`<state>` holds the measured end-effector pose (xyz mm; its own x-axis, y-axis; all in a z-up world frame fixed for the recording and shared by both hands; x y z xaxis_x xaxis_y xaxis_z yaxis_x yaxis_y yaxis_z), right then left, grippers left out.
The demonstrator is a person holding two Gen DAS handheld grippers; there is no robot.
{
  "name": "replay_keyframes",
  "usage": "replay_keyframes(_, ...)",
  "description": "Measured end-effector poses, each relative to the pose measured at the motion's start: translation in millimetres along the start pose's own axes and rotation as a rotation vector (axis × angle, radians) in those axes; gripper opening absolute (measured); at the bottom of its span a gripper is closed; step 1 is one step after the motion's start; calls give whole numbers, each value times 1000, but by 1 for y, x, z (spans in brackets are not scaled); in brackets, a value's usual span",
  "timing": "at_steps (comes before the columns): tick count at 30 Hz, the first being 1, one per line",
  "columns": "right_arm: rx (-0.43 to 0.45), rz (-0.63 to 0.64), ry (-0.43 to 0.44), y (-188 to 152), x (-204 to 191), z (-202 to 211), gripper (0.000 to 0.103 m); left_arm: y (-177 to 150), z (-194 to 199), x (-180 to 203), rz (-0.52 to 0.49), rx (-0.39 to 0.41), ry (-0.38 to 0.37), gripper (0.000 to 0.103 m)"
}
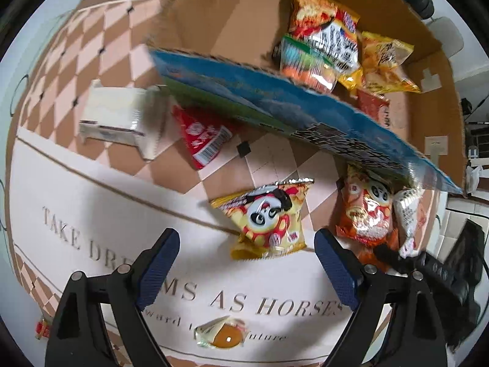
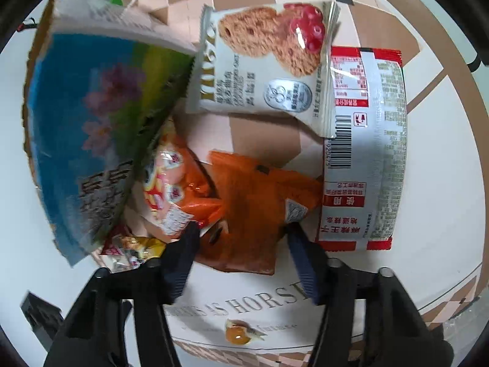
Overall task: Organize snacks
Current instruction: 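Grasp the panda-print bag with the left tool while the right grasps the orange bag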
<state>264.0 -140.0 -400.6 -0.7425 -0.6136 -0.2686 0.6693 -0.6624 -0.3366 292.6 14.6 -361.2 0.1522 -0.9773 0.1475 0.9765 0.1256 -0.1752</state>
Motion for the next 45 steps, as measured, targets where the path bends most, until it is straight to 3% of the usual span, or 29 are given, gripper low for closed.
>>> replay_keyframes(2,8,79,-67,-4,-6,-2,50,5,-12,6,-11,-24,0,90)
replay_keyframes(4,9,209,-188,-10,-17,-4,43,9,-22,13,-30,-37,16,90)
replay_keyframes(7,9,357,-329,-19,-28,-8,42,11,-38,25,-74,-60,48,90)
replay_keyframes(11,18,440,-407,-27,-37,-13,42,11,-57,34,-100,-93,65,90)
replay_keyframes(14,12,446,-425,-28,-41,-17,45,12,-62,38,-112,-81,63,82)
replay_keyframes(16,8,431,-418,-28,-41,-21,48,11,-64,39,-118,-71,77,57)
replay_keyframes(19,0,409,-398,-27,-36,-26,48,6,-62,38,-127,-59,79,53)
replay_keyframes(26,-46,503,-450,-42,-20,-28,43,-36,-63,26,-168,-84,107,53)
replay_keyframes(32,-54,533,-475,-58,-10,-37,45,-72,-77,21,-212,-115,152,53)
replay_keyframes(38,-84,478,-473,-61,0,-52,53,-76,-81,18,-206,-105,155,55)
replay_keyframes(45,-87,473,-465,-51,4,-59,50,-75,-79,20,-200,-98,143,53)
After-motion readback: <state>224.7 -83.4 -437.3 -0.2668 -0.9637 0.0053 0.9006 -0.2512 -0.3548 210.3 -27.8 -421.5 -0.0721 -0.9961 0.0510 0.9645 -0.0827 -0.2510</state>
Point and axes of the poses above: each gripper's, at about its wrist camera, not at the fingertips, and z roughly against the way its jaws point, x to its right, y to its top, the point moved 4 cm from there along -z, roughly the way its jaws point, and after that the axes turned 7 degrees about -x, right-handed, at the moved point
